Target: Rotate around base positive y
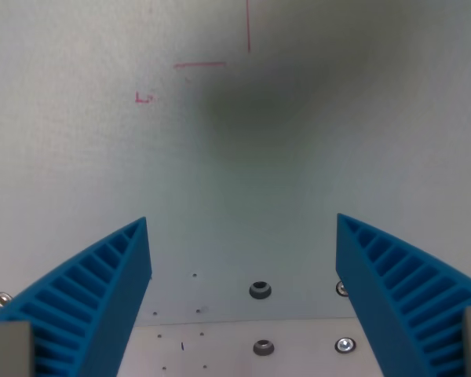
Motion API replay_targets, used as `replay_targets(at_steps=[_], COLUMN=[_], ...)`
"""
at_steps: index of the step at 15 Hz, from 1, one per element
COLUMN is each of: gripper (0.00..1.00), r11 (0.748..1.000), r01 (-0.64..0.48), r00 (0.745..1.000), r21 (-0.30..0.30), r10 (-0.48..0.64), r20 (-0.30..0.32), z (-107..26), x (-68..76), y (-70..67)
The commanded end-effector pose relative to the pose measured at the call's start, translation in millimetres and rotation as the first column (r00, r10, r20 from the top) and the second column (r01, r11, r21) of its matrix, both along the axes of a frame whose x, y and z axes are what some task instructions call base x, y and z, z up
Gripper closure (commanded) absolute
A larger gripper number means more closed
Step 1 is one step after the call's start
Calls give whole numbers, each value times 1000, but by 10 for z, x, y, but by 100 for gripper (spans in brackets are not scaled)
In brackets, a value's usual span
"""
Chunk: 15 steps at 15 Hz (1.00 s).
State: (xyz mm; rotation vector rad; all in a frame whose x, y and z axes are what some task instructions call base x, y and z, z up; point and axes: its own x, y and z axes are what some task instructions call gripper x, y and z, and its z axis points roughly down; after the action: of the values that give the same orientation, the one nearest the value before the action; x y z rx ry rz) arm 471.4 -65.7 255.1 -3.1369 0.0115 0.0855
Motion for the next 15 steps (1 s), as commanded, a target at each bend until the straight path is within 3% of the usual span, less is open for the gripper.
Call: replay_targets(at_steps=[1, 15], gripper=[0, 0], r11=[1000, 1000], r01=[-1, 0], r00=[986, 946], r21=[-5, -5], r10=[0, -2], r20=[-165, -323], z=[59, 59], x=[74, 74], y=[-9, -9])
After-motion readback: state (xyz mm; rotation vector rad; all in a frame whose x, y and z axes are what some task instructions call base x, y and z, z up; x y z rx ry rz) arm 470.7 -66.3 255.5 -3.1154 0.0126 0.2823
